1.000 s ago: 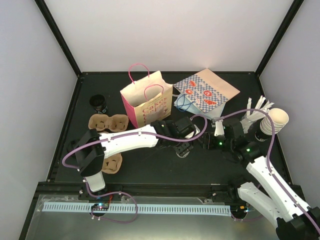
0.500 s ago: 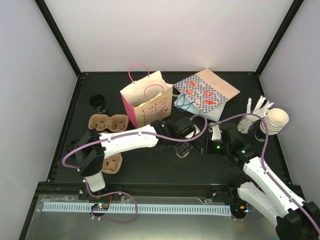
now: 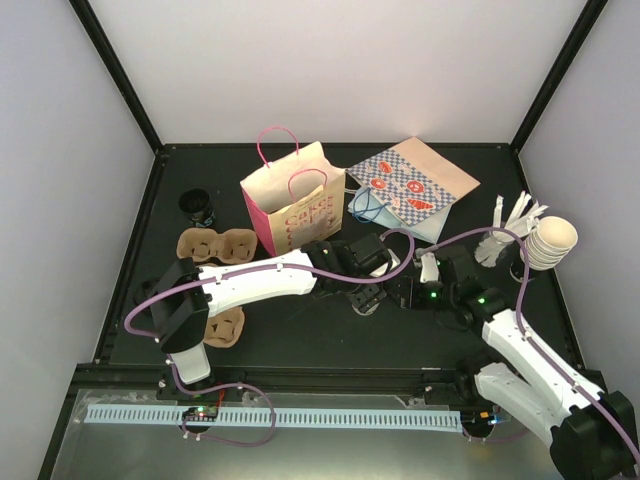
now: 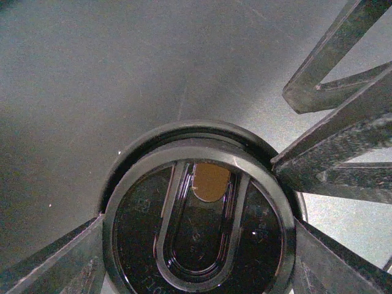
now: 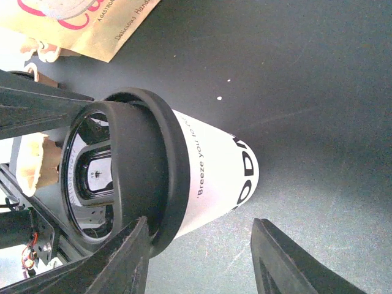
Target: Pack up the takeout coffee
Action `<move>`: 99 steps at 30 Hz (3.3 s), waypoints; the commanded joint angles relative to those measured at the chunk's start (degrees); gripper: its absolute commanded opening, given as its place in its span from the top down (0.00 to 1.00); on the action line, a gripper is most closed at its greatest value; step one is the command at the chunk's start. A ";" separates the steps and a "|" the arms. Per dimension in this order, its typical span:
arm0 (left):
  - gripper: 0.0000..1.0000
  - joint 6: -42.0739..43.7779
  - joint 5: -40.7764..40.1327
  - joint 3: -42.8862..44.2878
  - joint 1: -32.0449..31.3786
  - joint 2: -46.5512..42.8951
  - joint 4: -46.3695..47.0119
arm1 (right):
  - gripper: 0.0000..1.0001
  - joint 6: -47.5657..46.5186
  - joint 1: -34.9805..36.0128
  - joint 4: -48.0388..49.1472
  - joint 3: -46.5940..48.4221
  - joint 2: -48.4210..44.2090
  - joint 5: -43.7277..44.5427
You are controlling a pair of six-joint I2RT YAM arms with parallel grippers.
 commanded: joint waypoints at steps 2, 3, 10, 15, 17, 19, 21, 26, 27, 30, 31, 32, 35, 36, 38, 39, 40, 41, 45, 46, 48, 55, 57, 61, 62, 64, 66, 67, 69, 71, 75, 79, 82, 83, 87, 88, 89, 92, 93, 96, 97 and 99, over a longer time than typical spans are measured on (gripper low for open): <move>0.22 -0.27 2.31 0.14 -0.56 1.53 -2.87 | 0.52 -0.03 0.07 2.04 0.05 1.28 -0.99; 0.22 -0.27 2.41 0.15 -0.57 1.58 -2.86 | 0.52 -0.02 0.10 2.04 0.09 1.43 -0.92; 0.22 -0.61 3.47 -0.47 -0.57 2.14 -2.13 | 0.56 0.95 0.05 1.34 -2.34 3.14 1.25; 0.22 -0.84 4.31 -1.49 -0.41 2.64 -1.23 | 0.58 3.72 0.07 2.81 -7.53 3.02 1.81; 0.22 -0.96 4.63 -1.88 -0.35 2.86 -0.97 | 0.59 3.99 0.07 2.54 -8.50 2.94 2.16; 0.22 -0.98 4.94 -2.22 -0.24 3.08 -0.81 | 0.59 3.96 0.06 2.04 -8.63 2.67 2.37; 0.22 -0.98 5.00 -2.23 -0.20 3.18 -1.04 | 0.59 3.58 0.12 1.19 -7.70 1.88 2.69; 0.22 -1.06 4.65 -2.48 0.00 2.68 -1.46 | 0.58 2.10 -0.02 -2.70 -2.27 -0.16 5.41; 0.22 -1.06 4.63 -2.56 0.04 2.65 -1.57 | 0.57 1.76 -0.10 -3.12 -1.27 0.05 5.40; 0.22 -1.02 4.58 -2.58 0.06 2.68 -1.77 | 0.57 0.73 -0.51 -3.62 1.15 1.05 4.52; 0.22 -1.06 4.55 -2.62 0.11 2.64 -1.78 | 0.57 0.45 -0.67 -3.50 1.68 1.14 4.11; 0.22 -1.07 4.57 -2.52 0.05 2.63 -1.77 | 0.57 0.26 -0.84 -3.27 2.08 1.14 3.62; 0.22 -0.92 4.61 -2.41 0.06 2.63 -1.85 | 0.57 0.10 -1.44 -2.42 3.16 1.12 2.24; 0.22 -0.85 4.61 -2.45 0.13 2.61 -1.94 | 0.57 0.05 -1.73 -2.22 3.43 1.15 1.94; 0.22 -0.55 4.82 -2.40 0.10 2.56 -1.95 | 0.57 -0.12 -2.20 -1.82 3.81 1.46 1.13; 0.22 -0.50 4.74 -2.41 0.10 2.52 -1.98 | 0.57 -0.25 -2.62 -1.60 3.94 1.59 0.35; 0.22 -0.39 4.75 -2.36 0.07 2.48 -2.07 | 0.57 -0.36 -3.23 -1.26 4.04 1.74 -0.59; 0.22 -0.30 4.71 -2.25 0.09 2.48 -2.23 | 0.57 -0.35 -3.85 -0.85 4.00 1.83 -1.66; 0.22 -0.02 4.68 -1.89 0.06 2.48 -2.67 | 0.57 -0.92 -5.15 0.63 4.10 2.25 -4.91; 0.22 0.04 4.70 -1.82 0.07 2.40 -2.69 | 0.57 -1.06 -5.25 0.82 4.21 2.51 -5.48; 0.22 0.05 4.72 -1.79 0.11 2.39 -2.78 | 0.57 -1.36 -5.52 1.19 4.31 3.28 -6.38; 0.22 0.24 4.92 -1.79 0.06 2.28 -2.73 | 0.56 -1.85 -5.89 2.42 4.44 4.41 -7.89; 0.22 0.33 4.91 -1.67 0.05 2.32 -2.79 | 0.56 -1.79 -5.80 2.94 4.40 4.88 -8.35; 0.22 0.56 5.04 -1.07 0.05 2.39 -3.17 | 0.56 -1.79 -5.91 3.82 4.25 6.06 -9.46; 0.22 0.62 5.00 -1.03 0.05 2.43 -3.27 | 0.56 -1.71 -5.89 4.00 4.16 6.25 -9.56; 0.22 0.61 5.01 -0.97 0.05 2.31 -3.28 | 0.56 -1.60 -5.82 4.29 4.01 6.47 -9.45; 0.22 0.56 5.03 -1.01 0.05 2.35 -3.26 | 0.56 -1.62 -5.87 4.37 3.75 6.81 -8.87; 0.22 0.52 5.09 -1.00 0.06 2.33 -3.26 | 0.56 -1.64 -5.90 4.61 3.66 7.00 -8.69; 0.22 0.56 5.12 -0.98 0.05 2.30 -3.28 | 0.57 -1.48 -5.98 4.99 3.46 7.45 -8.33; 0.22 0.52 5.16 -1.03 0.05 2.30 -3.22 | 0.57 -1.68 -6.43 5.03 3.43 7.90 -8.26; 0.22 0.51 5.05 -0.96 0.07 2.30 -3.27 | 0.57 -2.58 -7.70 4.50 3.73 7.30 -8.84; 0.22 0.58 4.93 -0.90 0.05 2.37 -3.26 | 0.57 -3.46 -8.88 3.31 4.53 6.05 -9.52; 0.22 0.52 4.97 -0.83 0.05 2.43 -3.32 | 0.57 -3.37 -9.76 3.44 4.49 4.59 -10.07; 0.22 0.52 5.00 -0.87 0.05 2.39 -3.29 | 0.57 -3.30 -9.91 3.38 4.44 4.32 -9.88; 0.22 0.60 5.17 -0.82 0.05 2.30 -3.18 | 0.57 -3.68 -10.10 3.40 4.03 5.76 -10.04; 0.22 0.60 5.17 -0.82 0.06 2.32 -3.17 | 0.57 -3.76 -10.12 3.55 3.83 6.24 -10.26; 0.22 0.65 5.26 -0.89 0.05 2.30 -3.20 | 0.57 -3.83 -10.12 3.77 3.67 6.74 -10.47; 0.22 0.73 5.27 -0.82 0.05 2.31 -3.19 | 0.57 -4.07 -10.16 4.18 3.44 7.44 -10.75; 0.22 0.70 5.21 -0.86 0.05 2.30 -3.21 | 0.57 -4.21 -10.13 4.23 3.51 7.59 -10.90; 0.22 0.69 5.24 -0.82 0.10 2.34 -3.11 | 0.57 -4.88 -10.12 4.14 3.64 8.46 -11.75; 0.22 0.70 5.34 -0.84 0.06 2.38 -3.11 | 0.57 -4.99 -10.12 4.21 3.57 8.70 -12.03; 0.22 0.69 5.44 -0.74 0.07 2.39 -3.14 | 0.57 -5.12 -10.13 4.53 3.44 9.12 -12.73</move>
